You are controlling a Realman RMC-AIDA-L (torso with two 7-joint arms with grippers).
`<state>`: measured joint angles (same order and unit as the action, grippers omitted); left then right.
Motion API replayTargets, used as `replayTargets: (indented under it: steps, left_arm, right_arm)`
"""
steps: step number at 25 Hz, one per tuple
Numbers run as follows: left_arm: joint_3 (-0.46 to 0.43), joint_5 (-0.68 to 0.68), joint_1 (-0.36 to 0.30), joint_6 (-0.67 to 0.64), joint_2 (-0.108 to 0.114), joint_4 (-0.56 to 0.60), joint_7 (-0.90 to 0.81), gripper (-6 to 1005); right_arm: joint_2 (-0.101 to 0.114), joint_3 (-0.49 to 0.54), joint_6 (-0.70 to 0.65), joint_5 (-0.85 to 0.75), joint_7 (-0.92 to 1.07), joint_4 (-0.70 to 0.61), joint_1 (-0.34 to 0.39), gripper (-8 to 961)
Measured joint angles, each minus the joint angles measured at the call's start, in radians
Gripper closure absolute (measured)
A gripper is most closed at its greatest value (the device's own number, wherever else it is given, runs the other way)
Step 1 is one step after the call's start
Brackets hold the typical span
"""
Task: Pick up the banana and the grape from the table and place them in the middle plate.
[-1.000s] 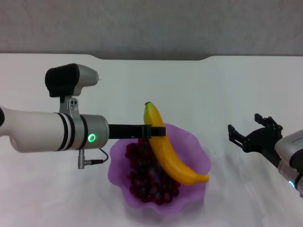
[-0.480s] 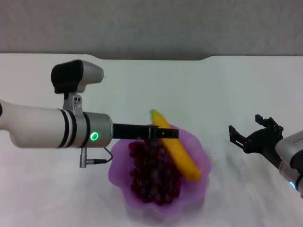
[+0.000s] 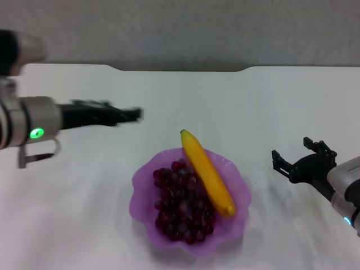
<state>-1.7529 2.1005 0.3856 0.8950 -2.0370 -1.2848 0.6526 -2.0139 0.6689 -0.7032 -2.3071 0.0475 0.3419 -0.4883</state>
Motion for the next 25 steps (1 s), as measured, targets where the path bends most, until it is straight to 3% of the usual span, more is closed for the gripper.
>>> replayTargets:
  steps: [3,7,10,11,12,13,19,22,25]
  left_arm:
    - [0.075,-0.01,-0.124,-0.304,-0.006,-0.021,0.1,103]
    - [0.272,-0.055,-0.208,-0.761,-0.007,0.07,0.2,105]
    - [0.454,-0.063,-0.204,-1.143,-0.006,0.229,0.181,106]
    - [0.488,-0.063,-0.193,-1.216,-0.006,0.268,0.164,106]
    - [0.57,-0.062,-0.167,-1.361,-0.007,0.372,0.113,106]
    - [0.57,-0.062,-0.167,-1.361,-0.007,0.372,0.113,106]
    - [0.858,-0.051,-0.091,-1.883,-0.006,0.703,-0.245,105]
    - [0.922,-0.037,-0.077,-1.97,0.002,0.766,-0.522,105]
    - [0.918,0.022,-0.077,-1.984,0.005,0.827,-0.778,105]
  right_arm:
    - [0.0,0.0,-0.002,0.0,0.0,0.0,0.002,77]
    - [0.0,0.0,-0.003,0.0,0.0,0.0,0.002,77]
    - [0.0,0.0,-0.004,0.0,0.0,0.001,0.001,77]
    - [0.0,-0.002,-0.004,0.0,0.0,0.001,0.0,77]
    - [0.0,-0.004,-0.004,0.0,0.0,0.002,-0.002,77]
    - [0.0,-0.006,-0.004,0.0,0.0,0.002,-0.002,77]
    - [0.0,-0.009,-0.014,0.0,-0.002,0.003,-0.004,77]
    - [-0.002,-0.009,-0.055,0.002,-0.003,0.001,0.008,77]
    - [-0.004,-0.002,-0.113,0.009,-0.01,0.0,0.027,77]
